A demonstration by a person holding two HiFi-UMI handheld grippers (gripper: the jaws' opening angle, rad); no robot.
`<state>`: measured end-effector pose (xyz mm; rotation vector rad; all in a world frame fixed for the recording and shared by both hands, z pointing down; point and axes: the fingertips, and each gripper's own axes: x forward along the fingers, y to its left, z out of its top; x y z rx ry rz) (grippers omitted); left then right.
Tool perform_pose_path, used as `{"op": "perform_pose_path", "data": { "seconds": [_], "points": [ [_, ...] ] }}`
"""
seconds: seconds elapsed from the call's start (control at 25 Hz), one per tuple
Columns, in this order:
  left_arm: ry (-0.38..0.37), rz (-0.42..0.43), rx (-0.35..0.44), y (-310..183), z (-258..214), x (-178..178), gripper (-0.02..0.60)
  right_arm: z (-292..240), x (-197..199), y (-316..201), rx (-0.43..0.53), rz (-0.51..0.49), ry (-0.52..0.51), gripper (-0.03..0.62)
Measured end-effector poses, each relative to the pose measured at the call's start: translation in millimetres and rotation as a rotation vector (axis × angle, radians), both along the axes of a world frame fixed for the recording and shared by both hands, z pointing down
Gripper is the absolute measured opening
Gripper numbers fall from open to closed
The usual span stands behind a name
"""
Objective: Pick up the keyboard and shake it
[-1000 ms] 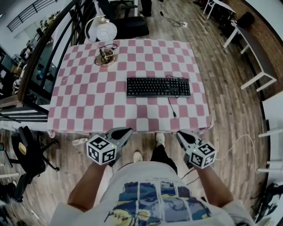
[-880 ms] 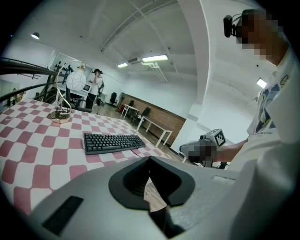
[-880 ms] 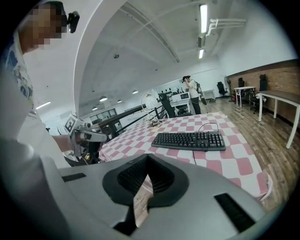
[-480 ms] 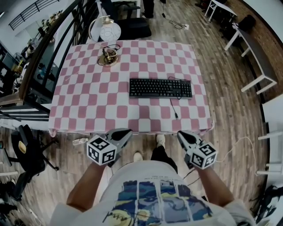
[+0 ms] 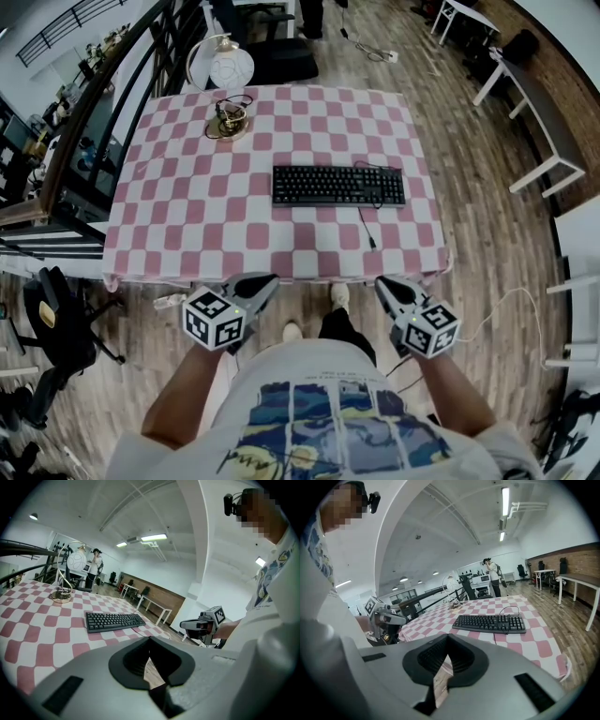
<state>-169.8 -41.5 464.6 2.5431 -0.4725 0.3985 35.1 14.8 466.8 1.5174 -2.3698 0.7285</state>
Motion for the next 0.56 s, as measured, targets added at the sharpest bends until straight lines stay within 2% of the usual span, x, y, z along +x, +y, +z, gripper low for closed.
{"op": "perform_pose_path", "data": {
  "seconds": [0.56],
  "points": [
    [0.029, 0.009, -0.021, 18.3, 4.4, 5.8, 0.003, 1.3, -3.3, 15.5, -0.013, -0.010, 0.010, -0.001]
  ]
}}
